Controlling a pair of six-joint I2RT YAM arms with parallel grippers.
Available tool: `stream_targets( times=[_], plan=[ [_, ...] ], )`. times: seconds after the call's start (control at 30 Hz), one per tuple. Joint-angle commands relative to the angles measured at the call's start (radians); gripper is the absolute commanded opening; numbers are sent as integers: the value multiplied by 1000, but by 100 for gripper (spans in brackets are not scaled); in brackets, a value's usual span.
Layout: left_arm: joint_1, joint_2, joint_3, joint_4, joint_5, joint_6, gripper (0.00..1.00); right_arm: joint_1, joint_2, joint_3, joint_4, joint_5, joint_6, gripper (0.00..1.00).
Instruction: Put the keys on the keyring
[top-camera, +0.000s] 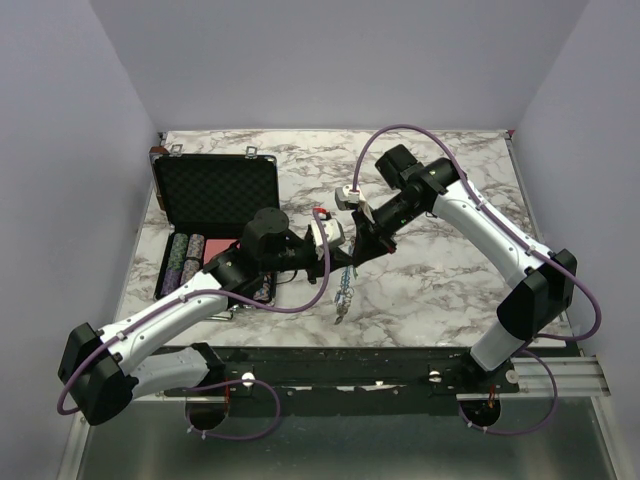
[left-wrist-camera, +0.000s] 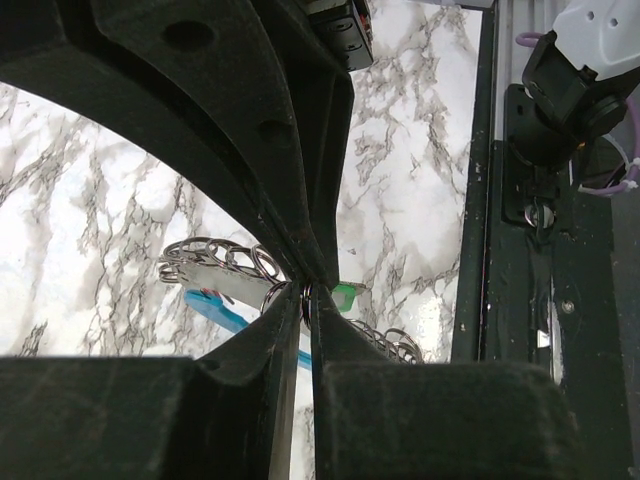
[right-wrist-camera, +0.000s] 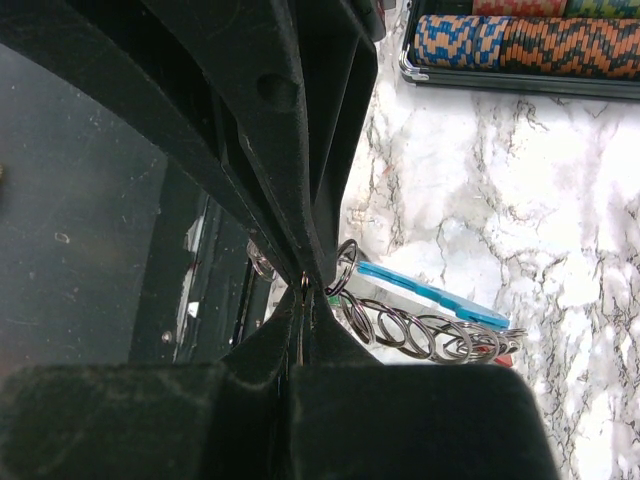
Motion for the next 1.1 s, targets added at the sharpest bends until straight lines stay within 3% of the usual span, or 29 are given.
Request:
stream_targets(
  times=[0.0,0.1,0.2,0.4,0.53,0.67,0.87,1.07],
  plan=[
    [-11,16,33,-49,-27,34,16,11,7,13,11,-38,10,0],
    [-11,21,43,-67,-29,46,15,13,7,14,11,-37,8,0],
    [-11,22,49,-78,-29,52,0,13,7,11,13,-40,11,0],
    [-11,-16,9,-23,-65,38,0,13,4,7,23,-49,24,2],
    [-9,-93,-80,124,-127,-38,0,13,4,-5,27,-84,33,18],
    [-3,-140,-177,287,-148,-146,0,10,-11,-31,53,-109,59,26],
    [2,-168,-276,492,-167,-268,0,8,-32,-79,92,-137,100,31],
    [2,-182,-312,555,-182,-308,0,-2,-39,-99,122,-156,134,32]
  ],
)
